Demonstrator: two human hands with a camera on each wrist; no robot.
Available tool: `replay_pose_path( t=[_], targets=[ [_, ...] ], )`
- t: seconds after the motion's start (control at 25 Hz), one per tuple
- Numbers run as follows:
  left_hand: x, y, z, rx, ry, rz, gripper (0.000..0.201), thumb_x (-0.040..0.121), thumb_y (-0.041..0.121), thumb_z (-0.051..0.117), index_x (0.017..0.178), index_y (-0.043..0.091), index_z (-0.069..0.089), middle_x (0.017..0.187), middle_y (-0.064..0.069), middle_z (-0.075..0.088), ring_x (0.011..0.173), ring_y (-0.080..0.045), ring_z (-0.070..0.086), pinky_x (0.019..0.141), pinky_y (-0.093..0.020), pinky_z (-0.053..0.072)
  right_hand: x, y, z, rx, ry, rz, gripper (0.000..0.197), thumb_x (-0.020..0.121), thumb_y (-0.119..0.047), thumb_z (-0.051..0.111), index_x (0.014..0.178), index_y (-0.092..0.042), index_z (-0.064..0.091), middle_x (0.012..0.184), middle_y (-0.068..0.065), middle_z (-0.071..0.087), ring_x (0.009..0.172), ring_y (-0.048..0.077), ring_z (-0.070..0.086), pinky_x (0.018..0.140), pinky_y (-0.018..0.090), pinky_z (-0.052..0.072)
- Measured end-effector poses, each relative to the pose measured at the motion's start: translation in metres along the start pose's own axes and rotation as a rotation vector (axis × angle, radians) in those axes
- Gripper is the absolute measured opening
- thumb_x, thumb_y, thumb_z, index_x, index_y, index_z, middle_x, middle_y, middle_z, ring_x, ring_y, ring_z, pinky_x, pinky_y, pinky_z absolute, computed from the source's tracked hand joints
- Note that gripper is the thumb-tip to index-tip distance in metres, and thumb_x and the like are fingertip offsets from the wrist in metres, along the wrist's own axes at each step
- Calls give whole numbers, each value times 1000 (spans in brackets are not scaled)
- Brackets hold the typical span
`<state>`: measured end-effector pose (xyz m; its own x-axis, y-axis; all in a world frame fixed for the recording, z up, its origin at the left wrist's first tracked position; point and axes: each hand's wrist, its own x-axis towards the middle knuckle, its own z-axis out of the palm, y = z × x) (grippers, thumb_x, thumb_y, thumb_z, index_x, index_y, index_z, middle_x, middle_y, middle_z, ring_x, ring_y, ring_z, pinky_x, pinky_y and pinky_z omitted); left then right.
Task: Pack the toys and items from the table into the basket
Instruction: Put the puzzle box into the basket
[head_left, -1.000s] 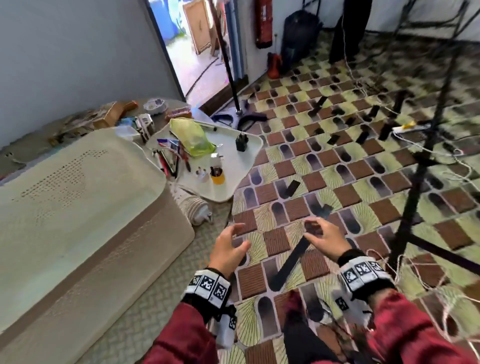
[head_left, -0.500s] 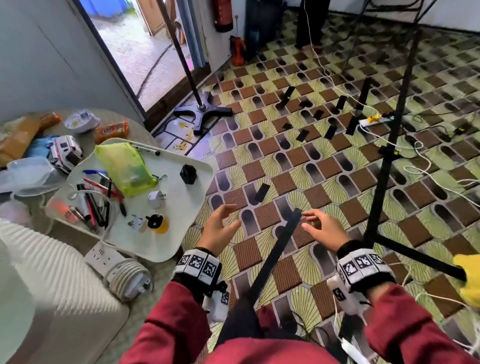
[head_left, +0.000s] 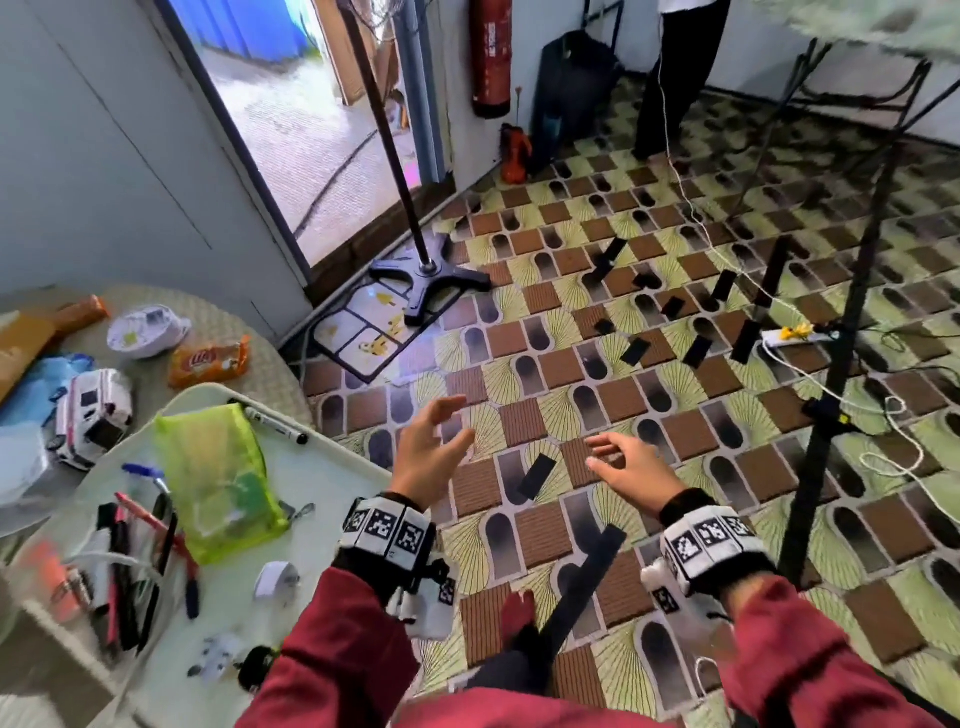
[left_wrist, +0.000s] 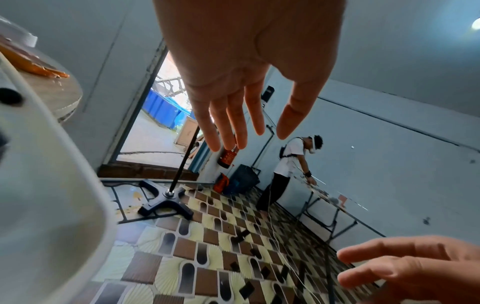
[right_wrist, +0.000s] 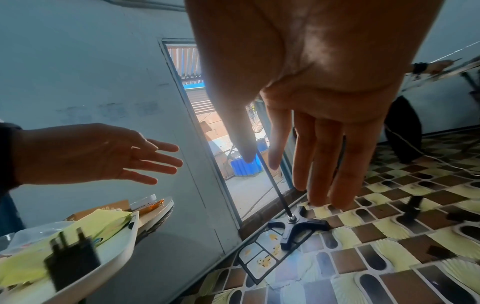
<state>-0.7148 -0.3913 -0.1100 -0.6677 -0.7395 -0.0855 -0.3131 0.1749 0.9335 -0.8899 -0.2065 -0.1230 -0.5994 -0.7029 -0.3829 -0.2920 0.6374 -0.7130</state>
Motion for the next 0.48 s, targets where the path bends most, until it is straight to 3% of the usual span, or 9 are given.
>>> replay_pose_path(
  t=[0.08,0.24,0.36,0.48],
  targets=[
    [35,0,-17,20,45,-31,36,86,6,67,120,6,57,119,-5,60,109,-17,56,94,-26,45,41,-23,-8,-26,-45,-46,29,92,-17,57,121,-11,56,118,7,61,100,15,57,89,25,45],
    [80,-4,-46,40,155,-98,40,83,6,70,121,9,58,117,-4,62,108,-19,57,95,-29,47,113,-62,-14,-81,-129,-132,33,92,-22,57,124,-12,54,119,5,61,100,12,56,89,27,48],
    [101,-14,-63,38,241,-163,41,81,6,72,120,9,58,112,-2,61,106,-14,57,88,-19,46,163,-90,-9,-102,-236,-200,32,91,-23,59,122,-14,55,117,3,60,100,13,57,86,25,48],
    [124,-29,-81,-46,356,-239,47,73,23,76,115,16,58,113,-2,63,107,-18,60,88,-25,51,220,-120,-1,-186,-333,-298,32,90,-22,60,121,-13,56,116,4,61,91,9,55,81,21,44]
  ],
)
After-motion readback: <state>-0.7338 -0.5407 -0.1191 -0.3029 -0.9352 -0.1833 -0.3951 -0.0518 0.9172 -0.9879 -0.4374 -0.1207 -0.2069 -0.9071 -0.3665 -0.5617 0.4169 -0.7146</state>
